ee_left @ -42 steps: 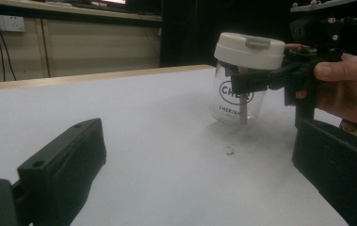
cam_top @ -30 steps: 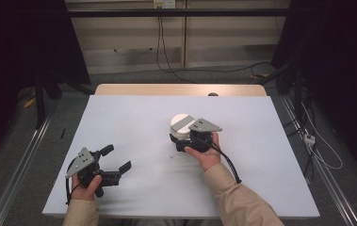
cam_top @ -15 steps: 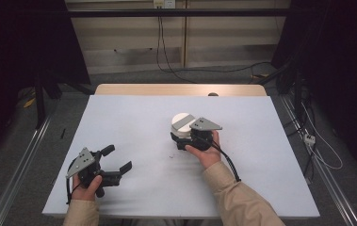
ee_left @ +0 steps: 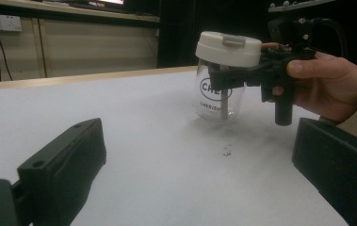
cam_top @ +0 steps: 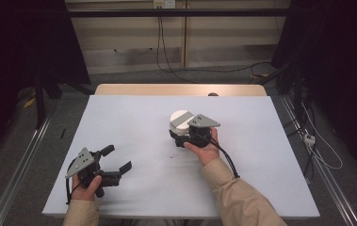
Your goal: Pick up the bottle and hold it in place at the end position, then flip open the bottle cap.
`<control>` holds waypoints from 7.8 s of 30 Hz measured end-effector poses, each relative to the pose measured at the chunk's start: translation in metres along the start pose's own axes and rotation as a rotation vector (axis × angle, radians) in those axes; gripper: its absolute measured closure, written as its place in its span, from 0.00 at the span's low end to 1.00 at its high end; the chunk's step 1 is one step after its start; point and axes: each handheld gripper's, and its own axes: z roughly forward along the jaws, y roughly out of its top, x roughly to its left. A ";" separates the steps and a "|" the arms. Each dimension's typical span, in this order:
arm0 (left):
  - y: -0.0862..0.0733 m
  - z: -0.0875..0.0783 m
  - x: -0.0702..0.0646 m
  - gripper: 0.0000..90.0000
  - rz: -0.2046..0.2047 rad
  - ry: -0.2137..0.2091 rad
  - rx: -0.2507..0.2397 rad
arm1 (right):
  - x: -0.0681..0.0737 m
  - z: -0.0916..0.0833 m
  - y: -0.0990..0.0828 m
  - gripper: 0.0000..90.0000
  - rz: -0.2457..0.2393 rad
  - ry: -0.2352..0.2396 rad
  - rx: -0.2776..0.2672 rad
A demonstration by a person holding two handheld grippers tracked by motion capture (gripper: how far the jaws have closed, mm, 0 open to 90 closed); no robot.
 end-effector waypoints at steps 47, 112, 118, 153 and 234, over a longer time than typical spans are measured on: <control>-0.001 -0.001 0.002 0.03 0.003 0.022 0.003 | -0.001 0.016 -0.013 0.21 -0.028 0.024 0.018; 0.042 0.090 -0.006 0.88 -0.032 -0.093 0.224 | -0.002 0.013 -0.015 0.21 -0.019 0.032 0.035; 0.043 0.101 -0.009 0.99 -0.007 -0.102 0.265 | -0.002 0.013 -0.015 0.21 -0.019 0.033 0.035; 0.056 0.143 -0.025 1.00 0.060 -0.085 0.343 | -0.002 0.014 -0.015 0.21 -0.023 0.033 0.038; 0.102 0.167 -0.038 1.00 0.102 -0.090 0.285 | -0.001 0.014 -0.016 0.21 -0.024 0.027 0.039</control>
